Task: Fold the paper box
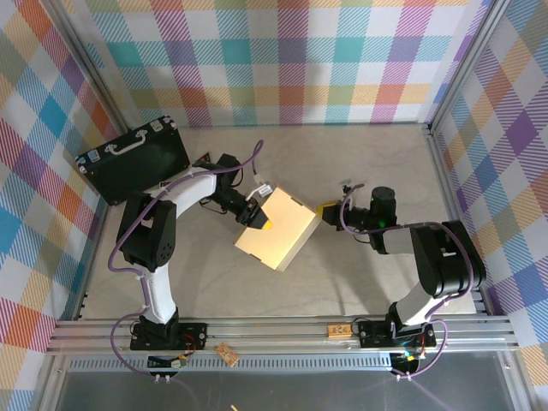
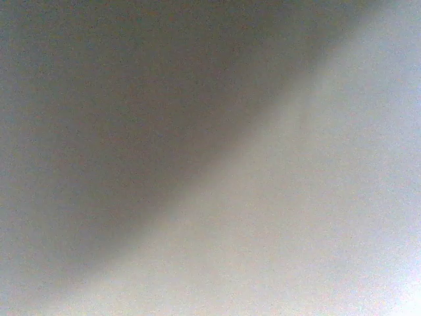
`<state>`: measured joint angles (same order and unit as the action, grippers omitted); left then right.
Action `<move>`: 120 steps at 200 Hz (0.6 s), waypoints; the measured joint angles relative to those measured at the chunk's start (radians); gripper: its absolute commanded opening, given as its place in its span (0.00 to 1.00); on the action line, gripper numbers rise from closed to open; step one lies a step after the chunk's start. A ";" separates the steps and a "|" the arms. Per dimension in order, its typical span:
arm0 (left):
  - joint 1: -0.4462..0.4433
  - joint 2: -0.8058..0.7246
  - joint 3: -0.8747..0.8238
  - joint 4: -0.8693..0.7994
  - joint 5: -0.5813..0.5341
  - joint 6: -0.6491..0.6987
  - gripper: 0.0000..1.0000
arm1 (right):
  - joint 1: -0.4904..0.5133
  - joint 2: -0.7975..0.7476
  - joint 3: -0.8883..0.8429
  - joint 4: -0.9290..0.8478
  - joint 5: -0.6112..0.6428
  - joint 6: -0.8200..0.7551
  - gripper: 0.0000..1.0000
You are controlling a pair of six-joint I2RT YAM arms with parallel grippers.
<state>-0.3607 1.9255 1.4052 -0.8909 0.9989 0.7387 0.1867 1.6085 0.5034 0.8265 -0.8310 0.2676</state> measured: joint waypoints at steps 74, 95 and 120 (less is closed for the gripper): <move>0.023 0.013 0.000 -0.006 0.020 0.006 0.32 | 0.035 -0.056 -0.020 -0.079 0.097 -0.132 0.00; 0.029 0.014 0.000 -0.008 0.023 0.008 0.32 | 0.045 -0.076 -0.028 -0.088 0.123 -0.174 0.00; 0.036 0.025 0.000 -0.020 0.040 0.012 0.32 | 0.062 -0.101 -0.049 -0.086 0.156 -0.212 0.00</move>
<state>-0.3244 1.9507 1.4052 -0.9108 1.0393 0.7509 0.2485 1.5074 0.4541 0.7403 -0.6746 0.0551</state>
